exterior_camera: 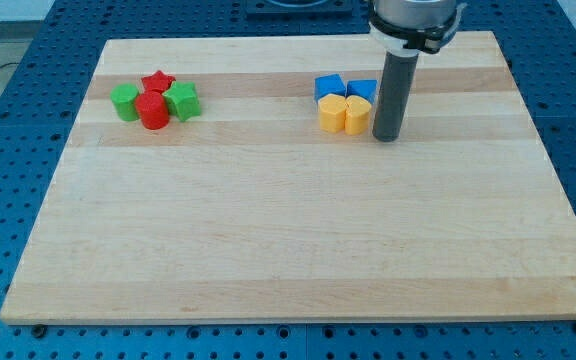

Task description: Separate the yellow blocks

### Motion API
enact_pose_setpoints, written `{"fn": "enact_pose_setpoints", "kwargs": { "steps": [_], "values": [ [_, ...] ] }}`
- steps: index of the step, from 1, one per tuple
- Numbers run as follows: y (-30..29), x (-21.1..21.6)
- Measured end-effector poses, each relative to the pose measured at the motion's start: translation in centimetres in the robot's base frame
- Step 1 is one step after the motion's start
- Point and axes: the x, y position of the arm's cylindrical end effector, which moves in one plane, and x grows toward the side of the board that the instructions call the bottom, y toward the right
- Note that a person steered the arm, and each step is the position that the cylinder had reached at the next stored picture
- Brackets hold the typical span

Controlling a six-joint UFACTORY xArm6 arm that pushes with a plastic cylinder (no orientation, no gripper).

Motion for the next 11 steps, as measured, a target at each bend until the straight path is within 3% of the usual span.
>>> {"fn": "enact_pose_setpoints", "kwargs": {
  "steps": [2,6,11],
  "values": [
    [0.0,-1.0],
    [-8.8,2.2],
    [-4.4,-6.1]
  ]
}}
